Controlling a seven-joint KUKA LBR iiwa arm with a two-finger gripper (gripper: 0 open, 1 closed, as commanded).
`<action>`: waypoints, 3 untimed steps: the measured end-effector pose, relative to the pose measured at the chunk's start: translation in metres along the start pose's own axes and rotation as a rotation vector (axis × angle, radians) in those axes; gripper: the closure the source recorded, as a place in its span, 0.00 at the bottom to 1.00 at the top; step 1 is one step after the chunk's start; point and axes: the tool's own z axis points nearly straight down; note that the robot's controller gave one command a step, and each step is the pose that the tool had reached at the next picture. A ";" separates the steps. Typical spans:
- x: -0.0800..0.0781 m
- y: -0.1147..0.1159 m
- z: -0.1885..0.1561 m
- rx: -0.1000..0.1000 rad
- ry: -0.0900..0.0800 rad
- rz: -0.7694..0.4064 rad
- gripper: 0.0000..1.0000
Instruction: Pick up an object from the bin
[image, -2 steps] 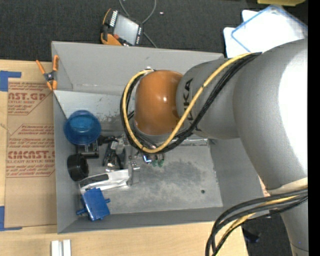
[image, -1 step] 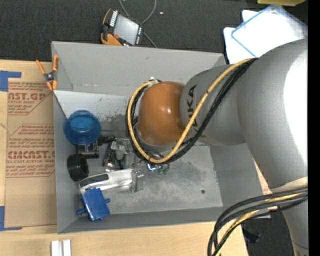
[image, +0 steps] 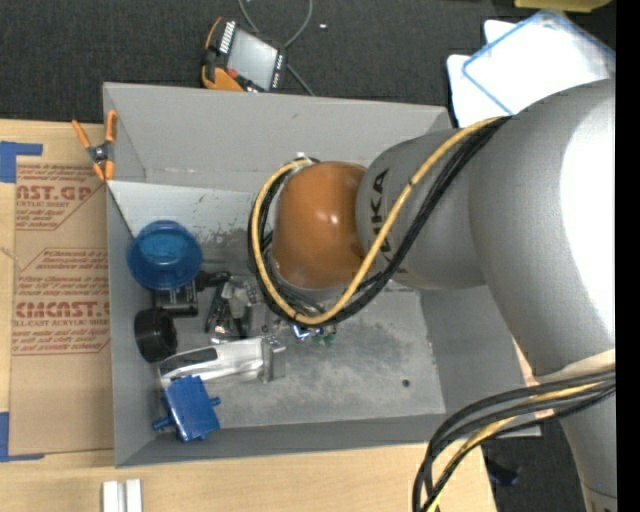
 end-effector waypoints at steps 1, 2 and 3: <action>-0.009 0.007 -0.005 0.000 0.002 -0.029 1.00; -0.009 0.008 -0.005 -0.001 0.002 -0.029 1.00; -0.018 -0.009 -0.004 -0.007 -0.005 -0.439 1.00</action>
Offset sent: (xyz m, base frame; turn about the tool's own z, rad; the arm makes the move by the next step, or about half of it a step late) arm 0.0000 0.0000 0.0000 0.0000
